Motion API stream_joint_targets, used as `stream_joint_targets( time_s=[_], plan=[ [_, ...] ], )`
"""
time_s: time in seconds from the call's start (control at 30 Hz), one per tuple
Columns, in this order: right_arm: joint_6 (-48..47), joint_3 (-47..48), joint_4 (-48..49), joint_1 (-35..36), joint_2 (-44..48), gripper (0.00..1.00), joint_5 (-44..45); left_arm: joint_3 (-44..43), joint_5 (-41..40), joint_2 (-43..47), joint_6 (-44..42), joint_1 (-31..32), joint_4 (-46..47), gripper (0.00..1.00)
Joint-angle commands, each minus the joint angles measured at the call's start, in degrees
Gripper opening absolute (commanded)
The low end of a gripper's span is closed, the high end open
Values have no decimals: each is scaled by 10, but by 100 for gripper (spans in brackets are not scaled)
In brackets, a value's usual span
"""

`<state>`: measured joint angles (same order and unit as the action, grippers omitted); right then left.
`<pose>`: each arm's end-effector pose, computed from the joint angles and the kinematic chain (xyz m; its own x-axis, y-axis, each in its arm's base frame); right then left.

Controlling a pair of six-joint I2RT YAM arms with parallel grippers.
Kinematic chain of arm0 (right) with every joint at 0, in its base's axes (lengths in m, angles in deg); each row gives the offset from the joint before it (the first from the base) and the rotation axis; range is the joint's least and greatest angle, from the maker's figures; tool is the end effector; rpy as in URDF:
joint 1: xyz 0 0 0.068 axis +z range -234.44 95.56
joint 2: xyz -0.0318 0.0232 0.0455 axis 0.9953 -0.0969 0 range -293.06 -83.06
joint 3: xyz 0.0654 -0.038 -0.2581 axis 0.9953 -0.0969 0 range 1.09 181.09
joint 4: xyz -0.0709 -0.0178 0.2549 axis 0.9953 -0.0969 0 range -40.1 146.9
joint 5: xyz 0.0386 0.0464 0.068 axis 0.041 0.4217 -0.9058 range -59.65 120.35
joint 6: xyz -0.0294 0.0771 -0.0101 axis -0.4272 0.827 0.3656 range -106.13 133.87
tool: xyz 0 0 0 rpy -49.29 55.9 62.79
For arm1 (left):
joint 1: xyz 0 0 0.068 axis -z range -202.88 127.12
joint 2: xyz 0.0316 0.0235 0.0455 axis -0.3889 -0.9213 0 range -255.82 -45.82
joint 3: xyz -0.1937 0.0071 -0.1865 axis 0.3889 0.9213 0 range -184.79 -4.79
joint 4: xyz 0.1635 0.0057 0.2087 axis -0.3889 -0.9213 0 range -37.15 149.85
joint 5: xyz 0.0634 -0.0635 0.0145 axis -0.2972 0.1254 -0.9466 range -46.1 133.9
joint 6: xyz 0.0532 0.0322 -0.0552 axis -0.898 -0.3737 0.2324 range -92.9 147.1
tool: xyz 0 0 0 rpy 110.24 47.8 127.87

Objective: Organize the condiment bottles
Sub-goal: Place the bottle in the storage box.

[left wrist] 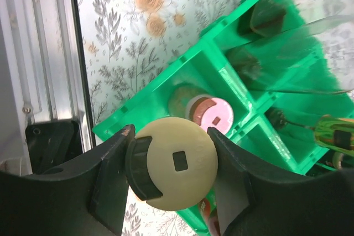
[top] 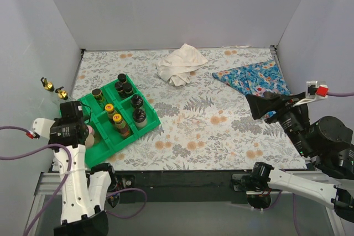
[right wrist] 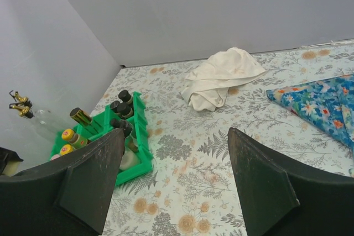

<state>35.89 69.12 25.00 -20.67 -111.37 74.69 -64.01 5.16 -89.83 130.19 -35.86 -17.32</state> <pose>0.0760 0.0396 0.4592 -0.0701 0.4645 -0.8828 -0.3335 0.8231 0.4596 0.1056 0.0711 0.3021 0.6447 -0.6310 -0.4315 -0.7330 -0.3502 -0.5831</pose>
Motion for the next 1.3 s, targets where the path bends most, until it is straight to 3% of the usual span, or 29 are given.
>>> stream_joint_targets(
  time_s=[0.0, 0.2, 0.47, 1.07, 1.27],
  plan=[
    [-1, 25, 19, 2, -21, 84, -25, 33, 45, 18, 12, -27, -25, 0],
    [14, 29, 11, 2, -28, 84, -35, 41, 49, -25, 6, -36, -25, 0],
    [11, 48, 4, 2, -29, 84, -33, 64, 59, -42, 80, -37, -24, 0],
    [-22, 55, 21, 2, -4, 84, 22, 75, -19, -103, 157, -36, 9, 2],
    [-52, 46, 48, 2, -7, 83, 36, 87, -55, -99, 230, -37, -15, 0]
  ],
)
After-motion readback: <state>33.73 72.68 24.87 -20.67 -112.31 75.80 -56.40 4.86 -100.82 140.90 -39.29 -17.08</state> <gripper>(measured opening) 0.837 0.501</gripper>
